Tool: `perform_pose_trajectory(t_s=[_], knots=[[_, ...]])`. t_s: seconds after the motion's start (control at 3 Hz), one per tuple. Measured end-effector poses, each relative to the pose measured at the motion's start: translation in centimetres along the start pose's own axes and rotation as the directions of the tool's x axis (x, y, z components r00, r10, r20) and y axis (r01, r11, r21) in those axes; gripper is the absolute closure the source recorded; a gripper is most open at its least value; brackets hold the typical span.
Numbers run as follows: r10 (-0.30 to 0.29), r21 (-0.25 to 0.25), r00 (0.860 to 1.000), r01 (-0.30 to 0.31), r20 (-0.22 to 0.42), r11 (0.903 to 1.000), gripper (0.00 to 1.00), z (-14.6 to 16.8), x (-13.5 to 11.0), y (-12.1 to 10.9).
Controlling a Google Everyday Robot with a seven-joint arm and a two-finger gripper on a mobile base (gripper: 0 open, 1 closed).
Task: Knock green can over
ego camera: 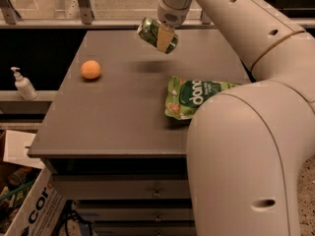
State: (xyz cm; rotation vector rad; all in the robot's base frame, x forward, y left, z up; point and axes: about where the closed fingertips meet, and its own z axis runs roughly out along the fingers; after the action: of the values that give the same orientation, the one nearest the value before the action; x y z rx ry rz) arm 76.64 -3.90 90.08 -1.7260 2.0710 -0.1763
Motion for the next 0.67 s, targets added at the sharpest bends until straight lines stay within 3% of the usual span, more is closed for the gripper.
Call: perform_pose_trajectory(t_s=[0.33,0.67], knots=[[-0.013,0.011,0.998,0.013,-0.058,0.9999,1.0,-0.1,0.9,-0.2],[-0.045,0.021,0.986,0.049,-0.158,0.9986,1.0,-0.5,2.2,-0.3]])
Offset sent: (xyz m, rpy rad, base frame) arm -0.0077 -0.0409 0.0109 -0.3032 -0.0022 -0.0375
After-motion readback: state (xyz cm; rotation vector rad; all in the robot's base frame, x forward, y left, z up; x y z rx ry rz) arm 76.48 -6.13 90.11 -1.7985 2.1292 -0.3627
